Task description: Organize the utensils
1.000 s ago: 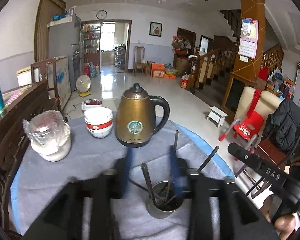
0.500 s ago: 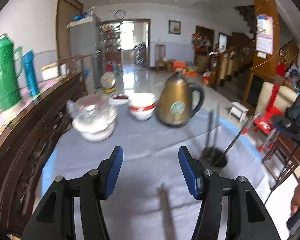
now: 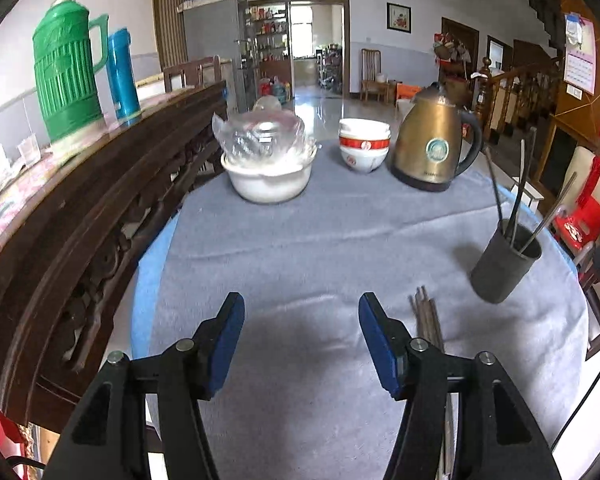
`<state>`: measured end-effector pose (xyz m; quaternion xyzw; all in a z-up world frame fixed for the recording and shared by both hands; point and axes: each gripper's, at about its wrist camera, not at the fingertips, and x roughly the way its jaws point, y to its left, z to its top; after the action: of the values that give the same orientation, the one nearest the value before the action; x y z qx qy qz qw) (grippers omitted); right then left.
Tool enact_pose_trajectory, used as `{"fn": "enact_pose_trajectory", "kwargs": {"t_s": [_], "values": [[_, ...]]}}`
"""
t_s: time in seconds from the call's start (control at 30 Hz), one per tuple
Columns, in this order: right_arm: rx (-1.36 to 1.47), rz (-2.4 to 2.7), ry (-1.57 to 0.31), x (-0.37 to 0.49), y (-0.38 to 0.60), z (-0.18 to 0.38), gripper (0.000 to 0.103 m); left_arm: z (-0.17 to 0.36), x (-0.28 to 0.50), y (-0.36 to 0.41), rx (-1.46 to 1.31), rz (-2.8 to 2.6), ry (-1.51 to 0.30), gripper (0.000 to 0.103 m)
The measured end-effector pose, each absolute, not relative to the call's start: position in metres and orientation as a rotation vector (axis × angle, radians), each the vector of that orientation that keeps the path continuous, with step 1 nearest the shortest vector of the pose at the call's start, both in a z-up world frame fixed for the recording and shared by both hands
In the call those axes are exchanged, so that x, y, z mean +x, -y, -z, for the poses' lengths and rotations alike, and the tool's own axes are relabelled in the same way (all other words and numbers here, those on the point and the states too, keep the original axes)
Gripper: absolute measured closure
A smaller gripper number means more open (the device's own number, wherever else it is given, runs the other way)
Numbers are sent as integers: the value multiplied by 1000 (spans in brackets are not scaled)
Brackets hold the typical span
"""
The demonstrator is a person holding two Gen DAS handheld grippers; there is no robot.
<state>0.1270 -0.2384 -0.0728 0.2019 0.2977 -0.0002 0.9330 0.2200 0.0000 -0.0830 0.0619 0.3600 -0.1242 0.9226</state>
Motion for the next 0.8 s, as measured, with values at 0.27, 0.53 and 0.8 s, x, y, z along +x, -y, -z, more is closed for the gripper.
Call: {"fn": "enact_pose_trajectory", "kwargs": {"t_s": [0.27, 0.53, 0.8], "values": [[393, -5, -745, 151, 204, 112, 73, 115, 235, -18, 116, 257, -834, 42], [354, 5, -822, 183, 181, 133, 73, 144, 257, -34, 126, 247, -891, 42], [319, 15, -882, 209, 163, 145, 73, 163, 282, -50, 88, 242, -934, 42]]}}
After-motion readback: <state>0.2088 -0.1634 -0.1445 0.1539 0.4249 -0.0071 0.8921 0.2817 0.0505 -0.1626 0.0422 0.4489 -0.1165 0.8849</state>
